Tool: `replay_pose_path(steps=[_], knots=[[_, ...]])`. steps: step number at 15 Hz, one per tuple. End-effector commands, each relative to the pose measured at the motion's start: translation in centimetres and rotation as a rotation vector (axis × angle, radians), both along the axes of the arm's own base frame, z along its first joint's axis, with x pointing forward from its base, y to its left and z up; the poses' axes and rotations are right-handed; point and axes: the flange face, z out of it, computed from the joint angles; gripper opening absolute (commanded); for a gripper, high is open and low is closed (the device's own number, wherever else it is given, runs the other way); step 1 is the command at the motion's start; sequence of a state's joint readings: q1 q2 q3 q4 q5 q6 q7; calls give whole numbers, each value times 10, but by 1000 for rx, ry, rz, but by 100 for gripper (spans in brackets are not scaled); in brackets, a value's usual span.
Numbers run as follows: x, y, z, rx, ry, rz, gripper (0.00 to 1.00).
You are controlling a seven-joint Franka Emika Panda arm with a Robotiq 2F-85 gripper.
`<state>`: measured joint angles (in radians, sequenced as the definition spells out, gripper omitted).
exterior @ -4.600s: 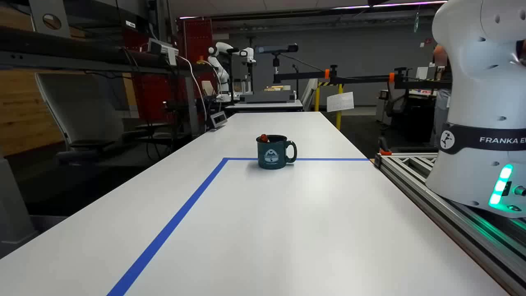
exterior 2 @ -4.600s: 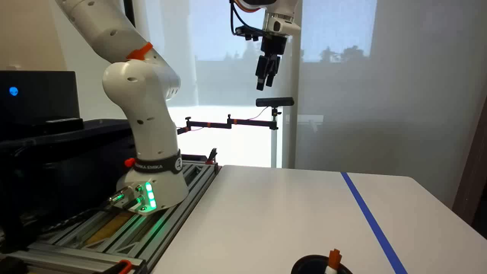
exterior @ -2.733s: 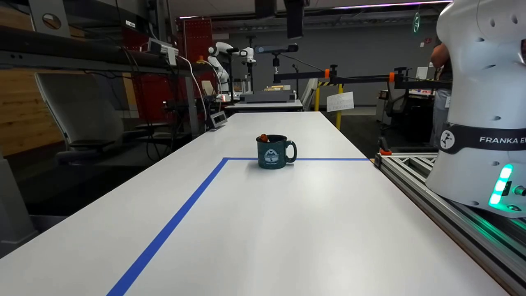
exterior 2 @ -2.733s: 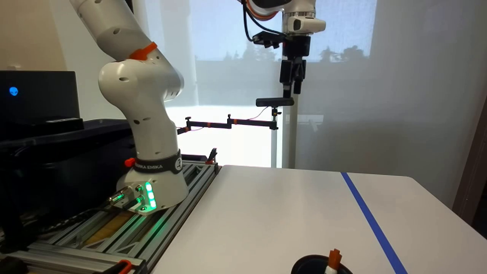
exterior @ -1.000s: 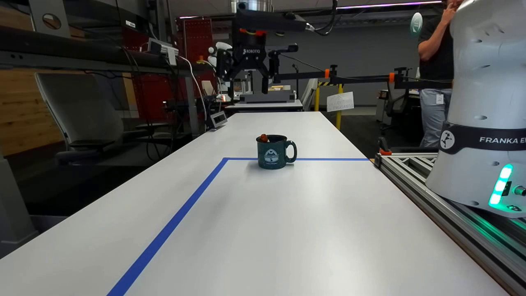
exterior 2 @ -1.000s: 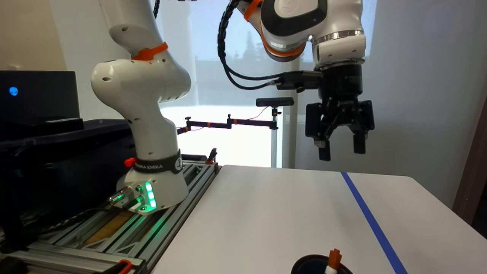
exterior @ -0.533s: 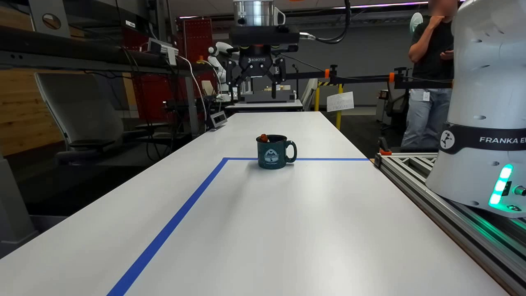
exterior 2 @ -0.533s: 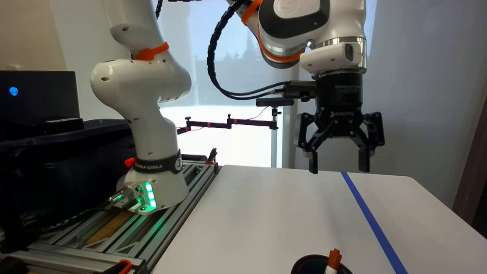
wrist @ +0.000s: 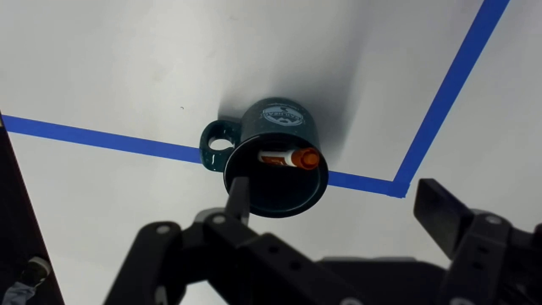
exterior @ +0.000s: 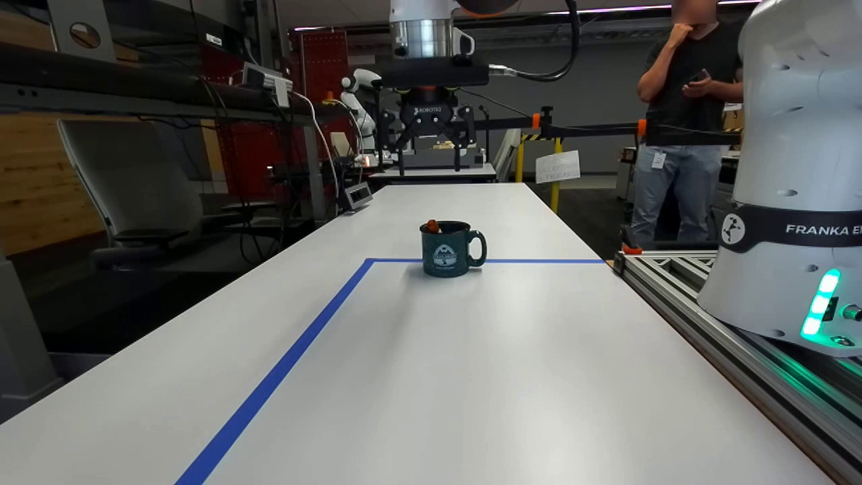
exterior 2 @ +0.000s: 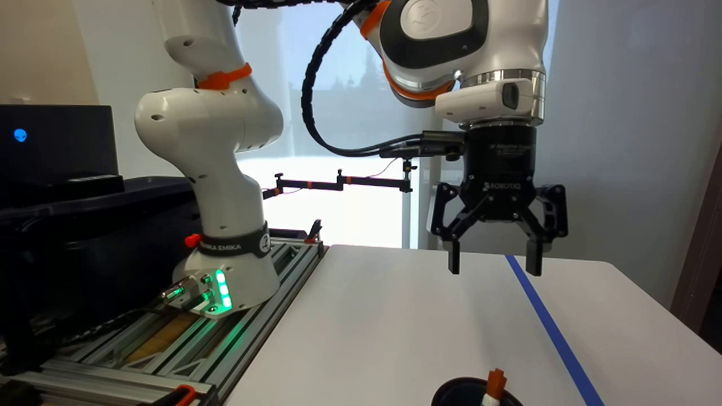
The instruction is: Put the marker on the table
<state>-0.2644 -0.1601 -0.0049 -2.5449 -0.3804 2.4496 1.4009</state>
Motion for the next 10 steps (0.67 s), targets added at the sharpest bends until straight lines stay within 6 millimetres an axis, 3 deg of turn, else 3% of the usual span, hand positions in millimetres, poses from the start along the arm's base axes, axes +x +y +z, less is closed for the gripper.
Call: replay_pose_path(steps=[1,6,10], knots=[[-5,13,5,-6,-5,67,100],[6,27,-8,-1,-11,105,100],[14,15,-16,12,-11,45,100]])
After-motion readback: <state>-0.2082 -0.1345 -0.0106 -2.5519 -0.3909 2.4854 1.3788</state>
